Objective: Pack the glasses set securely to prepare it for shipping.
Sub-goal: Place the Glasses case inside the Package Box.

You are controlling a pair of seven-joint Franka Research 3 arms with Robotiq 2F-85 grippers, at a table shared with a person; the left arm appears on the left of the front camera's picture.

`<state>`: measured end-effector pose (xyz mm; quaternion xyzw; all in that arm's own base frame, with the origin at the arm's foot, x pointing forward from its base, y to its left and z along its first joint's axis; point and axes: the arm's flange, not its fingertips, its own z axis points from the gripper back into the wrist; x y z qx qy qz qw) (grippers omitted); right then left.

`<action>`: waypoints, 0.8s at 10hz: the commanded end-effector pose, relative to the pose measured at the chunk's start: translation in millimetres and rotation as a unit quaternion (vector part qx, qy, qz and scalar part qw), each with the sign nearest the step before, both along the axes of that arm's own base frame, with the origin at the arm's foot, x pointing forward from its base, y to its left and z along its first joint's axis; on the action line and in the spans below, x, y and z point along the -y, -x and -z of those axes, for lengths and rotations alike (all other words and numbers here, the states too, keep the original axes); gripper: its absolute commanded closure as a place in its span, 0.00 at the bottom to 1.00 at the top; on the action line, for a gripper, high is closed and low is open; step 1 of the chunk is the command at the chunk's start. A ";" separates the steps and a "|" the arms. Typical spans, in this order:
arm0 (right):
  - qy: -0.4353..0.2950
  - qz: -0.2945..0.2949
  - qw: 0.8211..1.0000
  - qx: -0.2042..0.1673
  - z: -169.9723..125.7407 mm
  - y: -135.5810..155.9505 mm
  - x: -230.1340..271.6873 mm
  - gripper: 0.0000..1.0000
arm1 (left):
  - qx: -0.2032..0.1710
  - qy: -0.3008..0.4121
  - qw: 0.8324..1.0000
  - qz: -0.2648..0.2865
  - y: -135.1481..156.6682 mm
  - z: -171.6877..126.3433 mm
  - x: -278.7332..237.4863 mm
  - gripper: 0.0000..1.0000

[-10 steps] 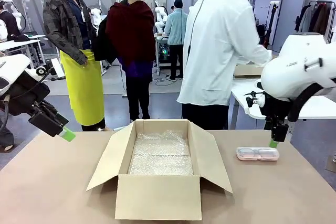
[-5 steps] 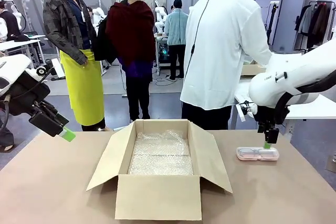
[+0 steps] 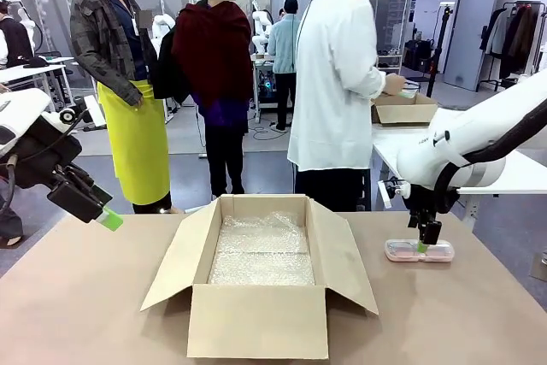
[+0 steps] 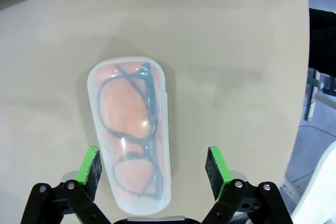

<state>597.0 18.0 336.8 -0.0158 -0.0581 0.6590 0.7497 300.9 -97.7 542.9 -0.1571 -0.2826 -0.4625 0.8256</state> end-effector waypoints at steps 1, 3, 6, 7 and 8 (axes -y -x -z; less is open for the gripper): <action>-0.025 -0.015 0.999 -0.013 11.4 -9.8 4.1 0.00 | -0.001 0.007 1.000 0.005 0.7 -0.9 -0.7 0.00; -0.028 -0.018 0.999 -0.027 24.8 -10.8 3.9 0.00 | -0.001 0.007 1.000 0.005 0.7 -0.9 -0.7 0.00; -0.029 -0.015 0.999 -0.036 31.1 -9.9 6.3 0.00 | -0.001 0.007 1.000 0.005 0.7 -0.9 -0.7 0.00; -0.027 -0.016 0.999 -0.038 32.1 -9.8 6.9 0.08 | -0.001 0.007 1.000 0.005 0.7 -0.9 -0.7 0.00; -0.027 -0.014 0.999 -0.039 32.4 -10.3 7.9 0.19 | -0.001 0.007 1.000 0.005 0.7 -0.9 -0.7 0.00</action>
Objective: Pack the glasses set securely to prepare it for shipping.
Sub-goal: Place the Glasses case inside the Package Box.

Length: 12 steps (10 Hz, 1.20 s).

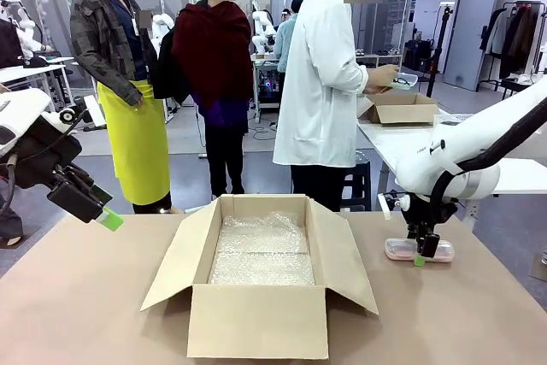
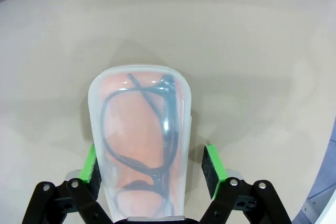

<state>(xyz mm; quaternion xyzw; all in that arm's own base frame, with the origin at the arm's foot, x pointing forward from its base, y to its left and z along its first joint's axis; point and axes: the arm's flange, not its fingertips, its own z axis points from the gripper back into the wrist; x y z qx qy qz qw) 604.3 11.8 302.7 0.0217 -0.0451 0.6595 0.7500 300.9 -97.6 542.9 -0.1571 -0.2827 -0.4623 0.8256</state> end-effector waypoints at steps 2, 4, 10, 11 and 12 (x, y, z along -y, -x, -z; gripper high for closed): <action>-0.012 -0.013 1.000 0.000 -10.7 -2.8 2.7 0.38 | -0.001 0.007 1.000 0.005 0.7 -0.8 -0.6 0.00; -0.011 -0.007 1.000 -0.002 -24.6 -1.3 2.9 0.55 | -0.001 0.007 1.000 0.005 0.7 -0.8 -0.6 0.00; -0.007 0.008 1.000 -0.026 -150.4 40.8 -28.7 0.55 | -0.001 0.007 1.000 0.005 0.7 -0.8 -0.6 0.00; 0.005 0.017 0.999 -0.035 -159.4 46.1 -41.3 0.55 | -0.001 0.007 1.000 0.005 0.7 -0.8 -0.6 0.00; 0.029 0.021 0.999 -0.033 -169.6 50.6 -61.3 0.55 | -0.001 0.007 1.000 0.005 0.7 -0.8 -0.6 0.00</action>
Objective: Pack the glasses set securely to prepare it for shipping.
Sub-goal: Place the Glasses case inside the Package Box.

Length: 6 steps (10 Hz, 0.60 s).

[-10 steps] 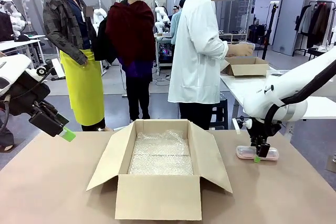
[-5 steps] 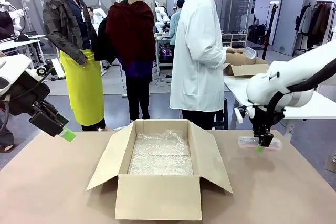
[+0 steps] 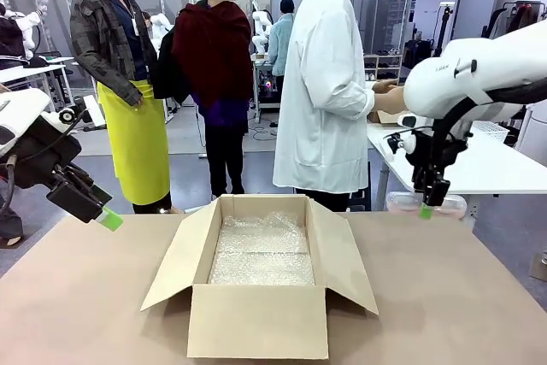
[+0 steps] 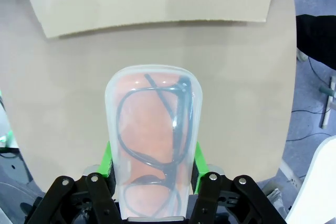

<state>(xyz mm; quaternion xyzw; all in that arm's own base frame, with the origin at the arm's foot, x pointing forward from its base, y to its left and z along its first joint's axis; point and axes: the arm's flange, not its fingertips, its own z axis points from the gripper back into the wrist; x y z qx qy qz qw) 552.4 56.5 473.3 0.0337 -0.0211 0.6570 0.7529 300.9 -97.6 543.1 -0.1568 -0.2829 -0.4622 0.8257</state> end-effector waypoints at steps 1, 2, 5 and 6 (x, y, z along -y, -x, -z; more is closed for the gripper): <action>0.014 0.022 1.000 -0.006 -13.6 0.2 -48.6 0.55 | -0.001 0.007 1.000 0.005 0.6 -0.7 -0.5 0.00; 0.009 0.025 1.000 -0.002 -23.5 -0.8 -86.2 0.55 | -0.001 0.007 1.000 0.005 0.6 -0.7 -0.5 0.00; 0.023 0.050 0.998 0.002 -21.2 -12.1 -219.3 0.55 | -0.001 0.007 1.000 0.005 0.6 -0.7 -0.5 0.00; 0.026 0.065 0.997 0.011 -15.6 -19.5 -249.6 0.55 | -0.001 0.007 1.000 0.005 0.6 -0.7 -0.5 0.00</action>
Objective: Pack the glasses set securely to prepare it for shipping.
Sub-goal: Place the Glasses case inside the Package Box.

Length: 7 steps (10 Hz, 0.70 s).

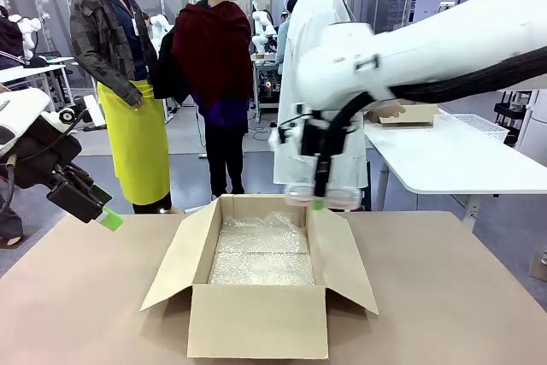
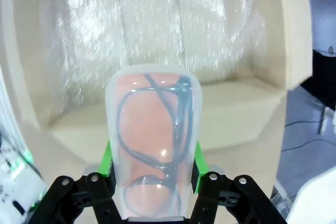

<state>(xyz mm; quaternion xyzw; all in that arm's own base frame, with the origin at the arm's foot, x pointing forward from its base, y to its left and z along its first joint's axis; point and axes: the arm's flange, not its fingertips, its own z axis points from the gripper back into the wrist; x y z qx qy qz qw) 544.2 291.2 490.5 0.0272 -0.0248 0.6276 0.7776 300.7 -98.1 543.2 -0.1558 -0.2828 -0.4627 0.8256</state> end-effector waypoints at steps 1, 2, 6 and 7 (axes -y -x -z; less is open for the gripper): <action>0.011 0.046 0.999 0.004 8.8 -34.8 -38.9 0.55 | -0.001 0.008 1.000 0.005 0.4 -0.6 -1.1 0.00; 0.008 0.052 0.999 0.004 19.2 -39.2 -58.1 0.55 | -0.001 0.008 1.000 0.005 0.4 -0.6 -1.1 0.00; 0.028 0.000 1.000 -0.004 91.8 -58.2 -99.0 0.55 | -0.001 0.008 1.000 0.005 0.4 -0.6 -1.1 0.00; 0.026 0.000 1.000 0.006 105.2 -66.2 -102.8 0.55 | -0.001 0.008 1.000 0.005 0.4 -0.6 -1.1 0.00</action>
